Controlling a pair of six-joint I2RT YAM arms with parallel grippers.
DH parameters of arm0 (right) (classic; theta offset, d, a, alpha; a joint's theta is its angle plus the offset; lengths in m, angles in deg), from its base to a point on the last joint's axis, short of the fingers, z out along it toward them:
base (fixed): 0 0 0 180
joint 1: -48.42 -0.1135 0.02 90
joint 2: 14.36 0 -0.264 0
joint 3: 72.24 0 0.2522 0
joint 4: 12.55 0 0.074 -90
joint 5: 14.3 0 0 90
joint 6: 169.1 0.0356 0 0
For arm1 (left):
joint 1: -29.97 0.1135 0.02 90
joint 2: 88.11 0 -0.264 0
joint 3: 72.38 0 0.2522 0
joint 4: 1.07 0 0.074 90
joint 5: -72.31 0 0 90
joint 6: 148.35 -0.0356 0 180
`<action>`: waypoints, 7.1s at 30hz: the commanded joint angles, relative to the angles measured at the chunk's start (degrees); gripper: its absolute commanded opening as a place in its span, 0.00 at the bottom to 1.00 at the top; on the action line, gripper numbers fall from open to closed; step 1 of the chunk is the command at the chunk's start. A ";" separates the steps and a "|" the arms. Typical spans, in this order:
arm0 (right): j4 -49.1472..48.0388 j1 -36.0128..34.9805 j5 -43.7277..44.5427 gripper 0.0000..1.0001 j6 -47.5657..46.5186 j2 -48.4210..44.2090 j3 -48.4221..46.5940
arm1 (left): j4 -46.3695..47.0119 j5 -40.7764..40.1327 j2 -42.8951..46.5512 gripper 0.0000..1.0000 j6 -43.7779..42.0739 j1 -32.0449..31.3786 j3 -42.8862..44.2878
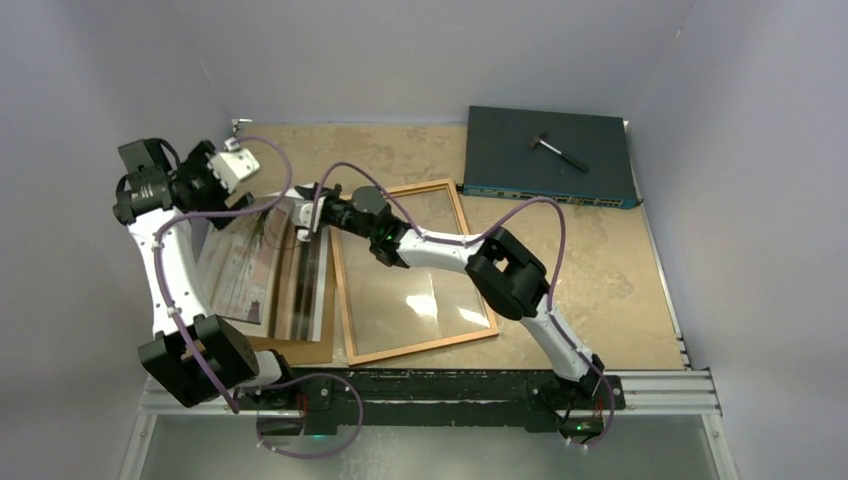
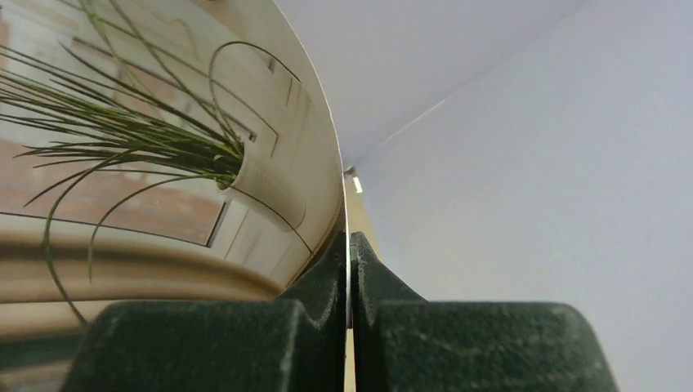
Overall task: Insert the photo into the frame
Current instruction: Pick up the photo at the center of the board, then turn over the photo from the photo frame.
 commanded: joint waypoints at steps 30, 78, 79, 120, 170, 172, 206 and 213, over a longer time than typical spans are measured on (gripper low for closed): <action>6.18 2.20 33.38 0.00 -6.08 -46.20 27.13 | 10.71 -3.14 -4.77 0.98 54.25 -0.13 21.21; 72.93 -30.72 34.95 0.00 54.06 -16.53 8.39 | 8.43 -1.41 -2.85 1.00 49.94 -0.13 17.32; 72.67 -30.66 36.49 0.00 54.87 -17.50 9.42 | 8.45 -1.36 -2.79 1.00 49.81 -0.19 17.21; 62.24 -26.24 41.53 0.00 47.28 -26.36 24.81 | 10.12 -0.62 -2.61 1.00 50.10 -0.19 13.67; 60.94 -20.91 34.49 0.99 57.17 -38.96 23.50 | 8.34 0.22 -3.86 1.00 48.44 -0.18 13.03; 60.75 -14.16 27.10 0.99 62.97 -41.17 22.60 | 8.32 -0.53 -4.44 1.00 48.46 -0.13 13.18; 56.97 -13.74 23.11 0.99 80.95 -9.30 -2.79 | 23.07 -30.17 -10.27 0.73 30.19 9.71 -19.15; 59.87 -13.45 22.83 0.99 83.94 -7.29 -5.49 | 21.27 -27.45 -9.65 0.74 29.79 10.85 -18.28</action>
